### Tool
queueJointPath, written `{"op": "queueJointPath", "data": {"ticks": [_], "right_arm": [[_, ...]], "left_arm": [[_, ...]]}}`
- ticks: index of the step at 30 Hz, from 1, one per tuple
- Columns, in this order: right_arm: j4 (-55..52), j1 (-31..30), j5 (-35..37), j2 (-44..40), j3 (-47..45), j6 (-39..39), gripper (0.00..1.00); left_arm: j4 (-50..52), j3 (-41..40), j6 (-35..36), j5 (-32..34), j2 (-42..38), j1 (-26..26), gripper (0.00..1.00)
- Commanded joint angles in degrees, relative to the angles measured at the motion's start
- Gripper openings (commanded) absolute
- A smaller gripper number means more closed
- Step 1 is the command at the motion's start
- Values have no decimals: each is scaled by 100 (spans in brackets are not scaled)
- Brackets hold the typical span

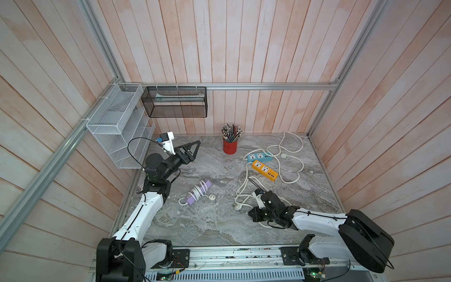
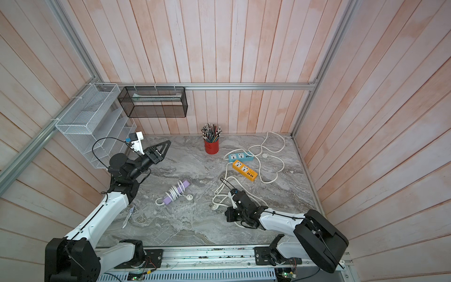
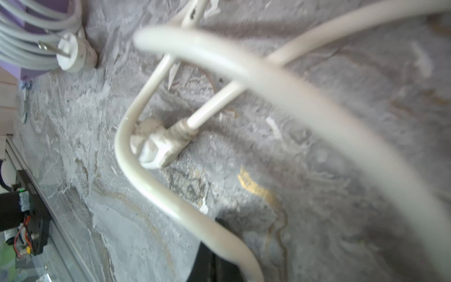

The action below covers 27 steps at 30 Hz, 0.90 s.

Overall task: Unwrap the cord wrapped around the power strip
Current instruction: Move the power cord to the center of the board.

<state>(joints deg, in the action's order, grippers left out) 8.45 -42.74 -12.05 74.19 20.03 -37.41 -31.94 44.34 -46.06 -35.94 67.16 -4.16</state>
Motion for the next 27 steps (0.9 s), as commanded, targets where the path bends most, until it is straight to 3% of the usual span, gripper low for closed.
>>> {"op": "queueJointPath", "data": {"ticks": [1, 5, 12, 19, 23, 27], "right_arm": [[268, 639, 240, 253, -222, 183, 0], [701, 1498, -81, 584, -281, 356, 0], [842, 2169, 317, 919, 180, 385, 0], [1285, 3084, 35, 1625, 871, 667, 0], [1288, 3130, -89, 1999, 1417, 736, 0], [1171, 3026, -445, 1833, 1576, 741, 1]], "left_arm": [[97, 112, 117, 19, -129, 64, 100], [170, 174, 137, -9, -172, 97, 100], [250, 128, 172, -9, -260, 135, 100], [656, 88, 319, 39, -430, 165, 100], [1175, 58, 491, 106, -531, 179, 100], [2213, 143, 903, 512, -731, 179, 100]]}}
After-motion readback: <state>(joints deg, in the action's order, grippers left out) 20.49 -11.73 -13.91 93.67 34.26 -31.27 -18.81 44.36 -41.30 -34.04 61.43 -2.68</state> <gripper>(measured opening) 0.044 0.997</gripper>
